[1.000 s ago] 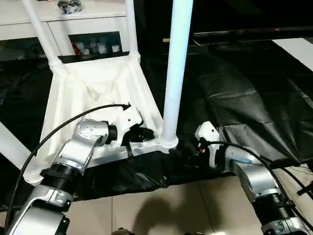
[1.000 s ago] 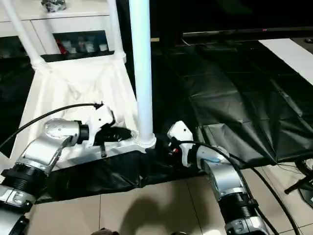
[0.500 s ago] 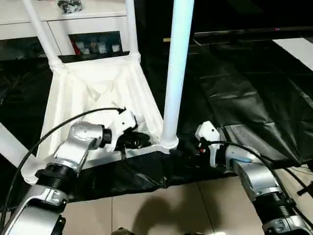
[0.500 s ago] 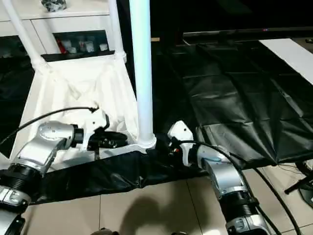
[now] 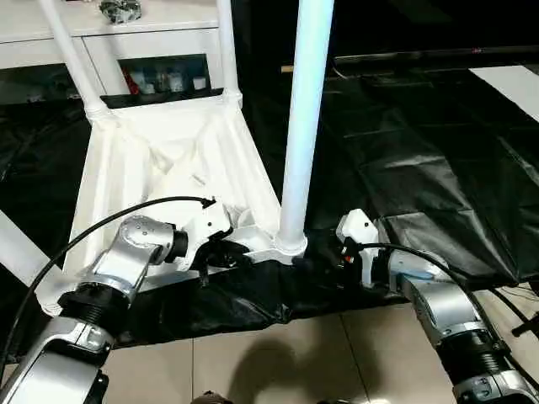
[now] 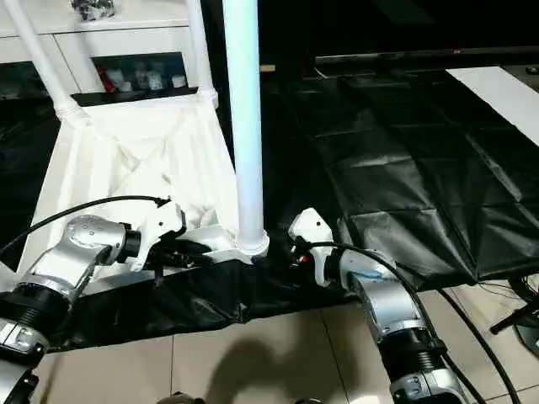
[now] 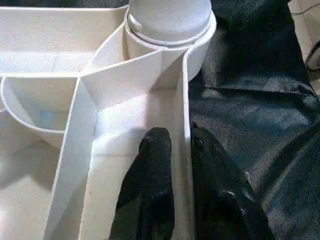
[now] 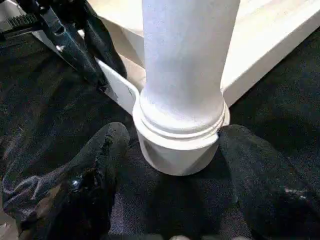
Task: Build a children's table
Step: Rotate leg to tighten
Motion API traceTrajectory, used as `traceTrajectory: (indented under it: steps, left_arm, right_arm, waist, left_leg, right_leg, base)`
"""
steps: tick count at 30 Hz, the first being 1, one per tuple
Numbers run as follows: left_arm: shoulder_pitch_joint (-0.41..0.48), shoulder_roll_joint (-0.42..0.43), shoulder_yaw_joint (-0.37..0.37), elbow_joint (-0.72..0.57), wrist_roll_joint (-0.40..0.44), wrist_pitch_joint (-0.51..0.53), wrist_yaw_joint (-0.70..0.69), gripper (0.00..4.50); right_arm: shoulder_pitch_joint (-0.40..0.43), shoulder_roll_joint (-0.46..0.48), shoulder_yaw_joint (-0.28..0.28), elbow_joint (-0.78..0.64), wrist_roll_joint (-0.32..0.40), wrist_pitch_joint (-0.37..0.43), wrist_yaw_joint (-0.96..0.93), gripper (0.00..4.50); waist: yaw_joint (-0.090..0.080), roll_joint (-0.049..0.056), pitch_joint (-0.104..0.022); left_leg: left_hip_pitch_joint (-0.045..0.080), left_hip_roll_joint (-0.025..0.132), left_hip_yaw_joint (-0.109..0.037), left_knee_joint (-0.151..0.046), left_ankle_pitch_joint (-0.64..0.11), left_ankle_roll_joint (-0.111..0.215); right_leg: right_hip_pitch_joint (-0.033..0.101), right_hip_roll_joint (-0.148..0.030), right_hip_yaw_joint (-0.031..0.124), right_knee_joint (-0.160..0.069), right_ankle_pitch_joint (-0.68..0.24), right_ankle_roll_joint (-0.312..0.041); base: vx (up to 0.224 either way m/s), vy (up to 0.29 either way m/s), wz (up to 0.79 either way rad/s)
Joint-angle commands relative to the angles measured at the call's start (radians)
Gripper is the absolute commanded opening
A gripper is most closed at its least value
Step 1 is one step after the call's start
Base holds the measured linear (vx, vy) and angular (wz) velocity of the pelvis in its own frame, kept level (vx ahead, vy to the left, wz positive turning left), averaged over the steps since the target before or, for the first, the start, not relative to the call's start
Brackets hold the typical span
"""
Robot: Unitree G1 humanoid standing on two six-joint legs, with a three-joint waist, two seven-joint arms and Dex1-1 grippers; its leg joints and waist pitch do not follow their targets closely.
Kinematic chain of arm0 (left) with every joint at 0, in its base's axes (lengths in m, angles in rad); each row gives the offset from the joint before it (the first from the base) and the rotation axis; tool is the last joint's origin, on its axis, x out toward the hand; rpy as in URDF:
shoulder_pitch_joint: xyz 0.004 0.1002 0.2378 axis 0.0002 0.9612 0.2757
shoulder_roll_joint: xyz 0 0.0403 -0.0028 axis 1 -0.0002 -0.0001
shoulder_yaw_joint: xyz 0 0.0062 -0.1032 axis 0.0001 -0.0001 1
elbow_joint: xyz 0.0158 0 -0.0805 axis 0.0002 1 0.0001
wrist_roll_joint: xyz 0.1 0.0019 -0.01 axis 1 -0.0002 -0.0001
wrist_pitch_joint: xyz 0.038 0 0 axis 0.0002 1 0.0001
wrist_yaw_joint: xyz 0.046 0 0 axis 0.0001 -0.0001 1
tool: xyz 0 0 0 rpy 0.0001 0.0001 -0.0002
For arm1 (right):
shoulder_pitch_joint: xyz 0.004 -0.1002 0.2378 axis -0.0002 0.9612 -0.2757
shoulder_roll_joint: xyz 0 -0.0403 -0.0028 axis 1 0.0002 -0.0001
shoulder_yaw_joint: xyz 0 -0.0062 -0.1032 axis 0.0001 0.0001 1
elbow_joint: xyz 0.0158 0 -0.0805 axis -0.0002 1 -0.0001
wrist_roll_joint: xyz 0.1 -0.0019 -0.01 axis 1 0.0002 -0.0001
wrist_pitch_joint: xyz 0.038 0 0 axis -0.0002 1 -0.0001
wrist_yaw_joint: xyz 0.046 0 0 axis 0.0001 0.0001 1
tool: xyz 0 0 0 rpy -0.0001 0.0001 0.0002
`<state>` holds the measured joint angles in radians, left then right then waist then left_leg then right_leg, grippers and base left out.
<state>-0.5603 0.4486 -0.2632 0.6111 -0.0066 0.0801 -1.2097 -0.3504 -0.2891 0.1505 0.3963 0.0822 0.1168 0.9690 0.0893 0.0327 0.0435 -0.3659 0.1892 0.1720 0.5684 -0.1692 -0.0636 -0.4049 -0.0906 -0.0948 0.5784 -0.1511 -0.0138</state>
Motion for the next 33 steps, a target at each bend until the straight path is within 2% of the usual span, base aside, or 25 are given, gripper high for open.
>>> traceTrajectory:
  steps: [1, 3, 4, 6, 7, 9, 12, 13, 16, 18, 23, 30, 31, 33]
  left_arm:
    - [-0.010, 0.010, 0.015, 0.010, -0.010, -0.004, -0.009, 0.36]
    - [-0.010, 0.008, 0.018, 0.011, -0.013, -0.007, -0.008, 0.18]
    - [-0.007, 0.006, 0.022, 0.010, -0.020, -0.004, -0.009, 0.07]
    - [-0.002, 0.009, 0.017, 0.010, -0.014, -0.012, -0.006, 0.07]
    - [0.001, 0.010, 0.014, 0.010, -0.013, -0.013, -0.006, 0.07]
    - [0.007, 0.007, 0.014, 0.009, -0.015, -0.014, -0.006, 0.07]
    - [0.012, 0.000, 0.026, 0.000, -0.028, -0.015, -0.004, 0.00]
    - [0.012, 0.000, 0.026, 0.000, -0.028, -0.015, -0.004, 0.00]
    - [0.021, -0.007, 0.029, -0.029, -0.045, -0.011, -0.016, 0.00]
    - [0.031, -0.014, 0.021, -0.052, -0.050, -0.006, -0.025, 0.00]
    - [0.032, -0.021, 0.023, -0.047, -0.051, -0.009, -0.019, 0.00]
    - [0.039, -0.027, 0.040, -0.055, -0.064, -0.007, -0.013, 0.00]
    - [0.041, -0.028, 0.041, -0.058, -0.065, -0.006, -0.011, 0.00]
    - [0.046, -0.028, 0.042, -0.064, -0.067, -0.001, -0.013, 0.00]
  right_arm:
    - [-0.012, -0.004, 0.021, 0.008, 0.005, -0.002, 0.017, 3.31]
    - [-0.014, -0.005, 0.021, 0.009, 0.005, -0.003, 0.019, 3.31]
    - [-0.017, -0.006, 0.021, 0.011, 0.006, -0.004, 0.022, 3.31]
    - [-0.023, -0.007, 0.022, 0.014, 0.006, -0.006, 0.026, 3.31]
    - [-0.027, -0.008, 0.022, 0.016, 0.006, -0.008, 0.027, 3.31]
    - [-0.039, -0.005, 0.015, 0.022, 0.019, 0.000, 0.036, 3.31]
    - [-0.058, -0.001, 0.002, 0.022, 0.050, 0.030, 0.058, 3.57]
    - [-0.058, -0.001, 0.002, 0.022, 0.050, 0.030, 0.058, 3.57]
    - [-0.085, -0.013, 0.018, 0.036, 0.045, 0.025, 0.098, 3.96]
    - [-0.130, -0.016, 0.042, 0.090, -0.002, -0.027, 0.090, 4.06]
    - [-0.188, -0.010, 0.064, 0.168, -0.040, -0.071, 0.080, 4.06]
    - [-0.246, 0.001, 0.072, 0.260, -0.057, -0.119, 0.073, 4.06]
    - [-0.249, 0.003, 0.070, 0.266, -0.056, -0.122, 0.074, 4.06]
    - [-0.256, 0.005, 0.068, 0.283, -0.052, -0.133, 0.081, 4.06]
  waist:
    - [0.006, 0.001, -0.065]
    - [0.006, 0.002, -0.064]
    - [0.005, -0.001, -0.063]
    - [0.006, 0.000, -0.063]
    - [0.006, -0.004, -0.063]
    - [0.007, -0.002, -0.063]
    - [0.007, -0.003, -0.064]
    - [0.008, -0.002, -0.064]
    - [0.009, -0.002, -0.066]
    - [0.009, -0.001, -0.067]
    - [0.009, -0.002, -0.070]
    - [0.013, -0.002, -0.070]
    - [0.013, -0.009, -0.069]
    - [0.015, -0.005, -0.070]
  left_leg:
    - [0.009, 0.041, -0.008, -0.064, -0.269, 0.032]
    - [0.009, 0.041, -0.008, -0.064, -0.271, 0.033]
    - [0.009, 0.041, -0.008, -0.064, -0.275, 0.033]
    - [0.009, 0.040, -0.008, -0.063, -0.277, 0.032]
    - [0.009, 0.040, -0.007, -0.063, -0.274, 0.033]
    - [0.009, 0.041, -0.007, -0.063, -0.275, 0.034]
    - [0.008, 0.041, -0.008, -0.063, -0.273, 0.036]
    - [0.009, 0.042, -0.008, -0.063, -0.271, 0.037]
    - [0.008, 0.043, -0.008, -0.061, -0.257, 0.038]
    - [0.008, 0.043, -0.007, -0.059, -0.241, 0.039]
    - [0.009, 0.040, -0.005, -0.056, -0.220, 0.043]
    - [0.008, 0.041, -0.004, -0.053, -0.210, 0.054]
    - [0.008, 0.042, -0.003, -0.054, -0.212, 0.054]
    - [0.008, 0.043, -0.004, -0.054, -0.210, 0.053]
  right_leg:
    - [0.056, -0.060, 0.048, -0.057, -0.241, -0.216]
    - [0.056, -0.061, 0.048, -0.057, -0.244, -0.217]
    - [0.055, -0.061, 0.048, -0.058, -0.255, -0.215]
    - [0.056, -0.062, 0.048, -0.059, -0.268, -0.210]
    - [0.056, -0.061, 0.048, -0.060, -0.270, -0.209]
    - [0.054, -0.061, 0.048, -0.060, -0.280, -0.206]
    - [0.056, -0.061, 0.048, -0.058, -0.278, -0.207]
    - [0.055, -0.062, 0.048, -0.058, -0.275, -0.207]
    - [0.055, -0.062, 0.048, -0.053, -0.246, -0.217]
    - [0.055, -0.061, 0.048, -0.050, -0.219, -0.228]
    - [0.056, -0.060, 0.047, -0.045, -0.185, -0.244]
    - [0.057, -0.061, 0.047, -0.043, -0.179, -0.248]
    - [0.057, -0.061, 0.047, -0.044, -0.186, -0.245]
    - [0.058, -0.062, 0.047, -0.041, -0.187, -0.245]
  base:
    - [0.000, 0.000, 0.00]
    - [0.000, 0.000, 0.00]
    - [0.000, 0.000, 0.00]
    - [0.000, 0.000, 0.00]
    - [0.000, 0.000, 0.00]
    - [0.000, 0.000, 0.00]
    - [0.000, 0.000, 0.00]
    - [0.000, 0.000, 0.00]
    - [0.000, 0.000, 0.00]
    - [0.000, 0.000, 0.00]
    - [0.000, 0.000, 0.00]
    - [0.000, 0.000, 0.00]
    - [0.000, 0.000, 0.00]
    - [0.000, 0.000, 0.00]
